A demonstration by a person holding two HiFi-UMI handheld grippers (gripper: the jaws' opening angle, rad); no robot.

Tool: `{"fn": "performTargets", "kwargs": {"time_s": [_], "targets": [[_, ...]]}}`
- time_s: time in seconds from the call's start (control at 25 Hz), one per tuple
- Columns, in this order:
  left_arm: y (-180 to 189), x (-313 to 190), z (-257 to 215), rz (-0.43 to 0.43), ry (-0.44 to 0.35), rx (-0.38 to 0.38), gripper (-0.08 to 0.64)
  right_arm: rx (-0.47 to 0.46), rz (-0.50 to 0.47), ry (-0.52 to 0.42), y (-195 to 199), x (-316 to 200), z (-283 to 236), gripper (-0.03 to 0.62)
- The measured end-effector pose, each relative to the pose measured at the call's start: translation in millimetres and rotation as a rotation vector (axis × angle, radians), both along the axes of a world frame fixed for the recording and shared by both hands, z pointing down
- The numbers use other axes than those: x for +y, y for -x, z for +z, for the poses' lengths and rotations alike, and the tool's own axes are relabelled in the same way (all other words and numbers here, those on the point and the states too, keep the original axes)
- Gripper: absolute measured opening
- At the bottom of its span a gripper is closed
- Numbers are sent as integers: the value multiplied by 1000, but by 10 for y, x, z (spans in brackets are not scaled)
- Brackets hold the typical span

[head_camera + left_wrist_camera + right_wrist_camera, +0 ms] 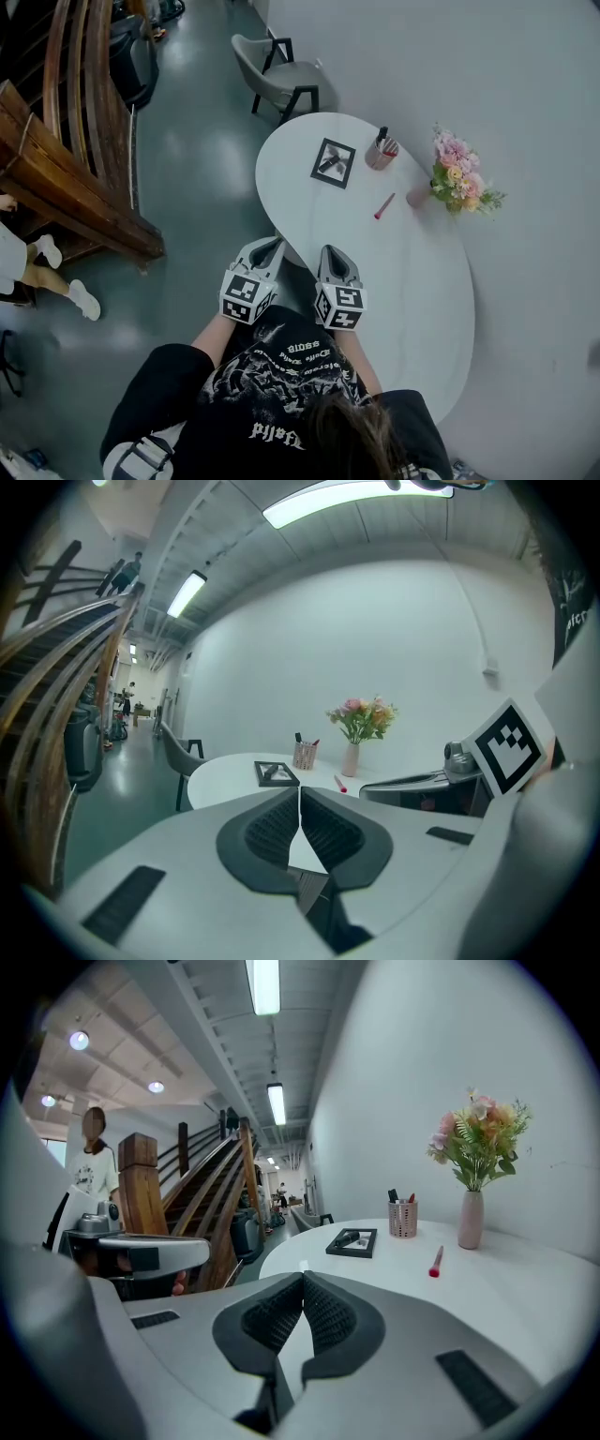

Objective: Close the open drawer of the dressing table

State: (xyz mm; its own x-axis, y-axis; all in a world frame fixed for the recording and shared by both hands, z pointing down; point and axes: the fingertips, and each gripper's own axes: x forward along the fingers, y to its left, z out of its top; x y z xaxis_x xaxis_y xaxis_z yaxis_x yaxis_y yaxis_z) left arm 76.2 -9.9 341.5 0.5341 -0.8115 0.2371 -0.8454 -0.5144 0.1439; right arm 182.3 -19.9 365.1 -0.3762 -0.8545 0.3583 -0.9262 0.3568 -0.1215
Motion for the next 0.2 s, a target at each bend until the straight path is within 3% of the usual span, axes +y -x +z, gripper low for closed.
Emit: {"fn": "performTargets", "kwargs": {"time_s": [0.2], "targets": [[-38, -63, -6, 22, -12, -11, 28, 6, 3, -6, 2, -73, 2, 26]]}}
